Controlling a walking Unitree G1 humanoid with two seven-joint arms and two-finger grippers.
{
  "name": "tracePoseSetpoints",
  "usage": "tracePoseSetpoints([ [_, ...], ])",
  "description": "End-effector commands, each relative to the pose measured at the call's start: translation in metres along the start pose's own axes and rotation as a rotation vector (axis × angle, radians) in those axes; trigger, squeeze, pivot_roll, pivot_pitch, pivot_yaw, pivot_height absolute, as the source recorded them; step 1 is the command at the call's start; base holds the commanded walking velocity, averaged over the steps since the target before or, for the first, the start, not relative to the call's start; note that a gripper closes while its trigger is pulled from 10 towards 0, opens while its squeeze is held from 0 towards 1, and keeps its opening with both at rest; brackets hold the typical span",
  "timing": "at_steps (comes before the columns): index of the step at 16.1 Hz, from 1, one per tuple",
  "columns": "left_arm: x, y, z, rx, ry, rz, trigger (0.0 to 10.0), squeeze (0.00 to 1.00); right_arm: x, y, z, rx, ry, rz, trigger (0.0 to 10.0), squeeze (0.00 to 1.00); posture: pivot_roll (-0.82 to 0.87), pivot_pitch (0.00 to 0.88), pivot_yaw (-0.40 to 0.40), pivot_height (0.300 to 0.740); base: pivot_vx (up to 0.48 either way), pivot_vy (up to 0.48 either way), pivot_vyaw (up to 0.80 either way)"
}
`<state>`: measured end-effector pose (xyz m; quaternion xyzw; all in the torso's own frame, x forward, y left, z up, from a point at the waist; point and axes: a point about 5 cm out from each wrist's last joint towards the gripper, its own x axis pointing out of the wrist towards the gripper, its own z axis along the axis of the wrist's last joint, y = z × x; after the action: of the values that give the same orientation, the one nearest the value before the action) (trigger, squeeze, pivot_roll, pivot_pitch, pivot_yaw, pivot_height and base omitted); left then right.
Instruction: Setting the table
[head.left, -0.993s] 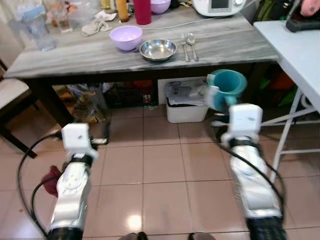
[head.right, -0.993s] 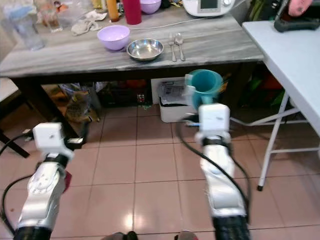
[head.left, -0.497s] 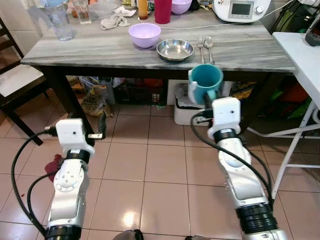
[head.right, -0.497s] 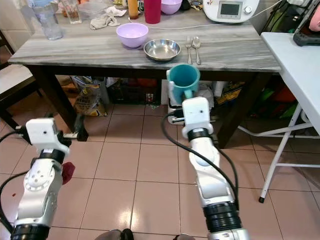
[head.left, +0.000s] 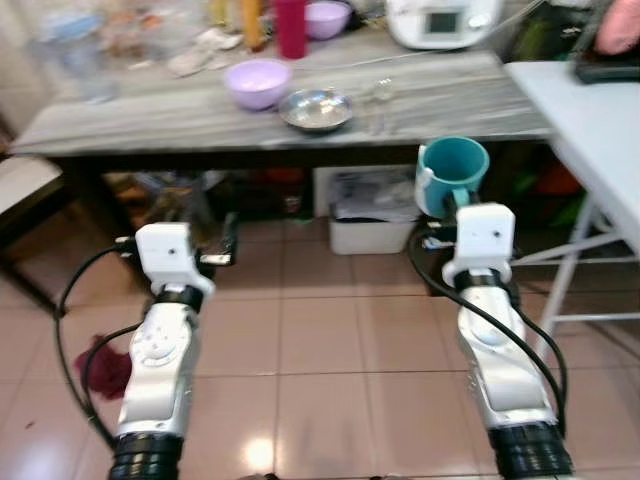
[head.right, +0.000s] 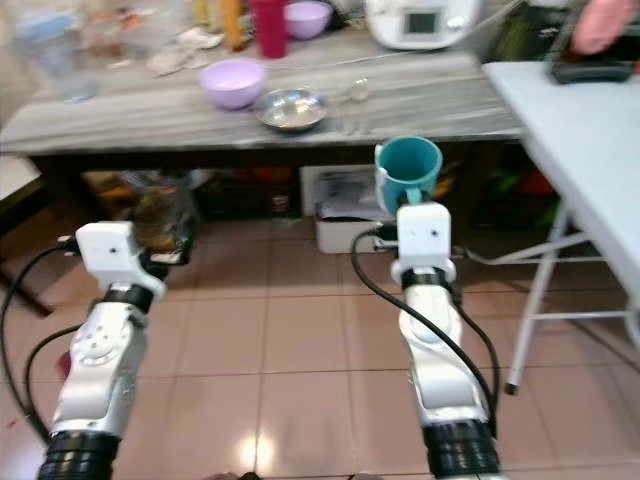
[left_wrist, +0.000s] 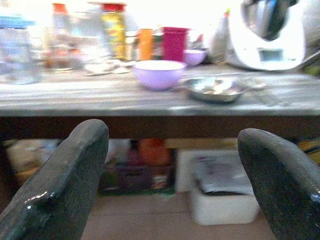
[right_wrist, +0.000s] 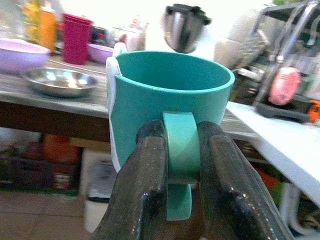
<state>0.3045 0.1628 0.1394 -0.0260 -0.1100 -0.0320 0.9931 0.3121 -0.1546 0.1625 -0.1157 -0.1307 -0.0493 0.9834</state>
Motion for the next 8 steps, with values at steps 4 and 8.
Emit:
tracePoseSetpoints([
  [4,-0.0023,-0.0043,-0.003,-0.006,0.024,-0.029,10.0,0.0,0.0013,0.0029,0.01,0.011,-0.035,-0.01,10.0,0.0,-0.11,0.144,0.042,0.74,0.433,0.0,0.0],
  [8,0.0004,-0.0058,-0.0009,-0.01,0.02,-0.033,10.0,0.0,0.0004,0.0056,0.0125,0.004,-0.053,0.016,10.0,0.0,-0.11,0.145,0.044,0.74,0.445,0.0,0.0],
])
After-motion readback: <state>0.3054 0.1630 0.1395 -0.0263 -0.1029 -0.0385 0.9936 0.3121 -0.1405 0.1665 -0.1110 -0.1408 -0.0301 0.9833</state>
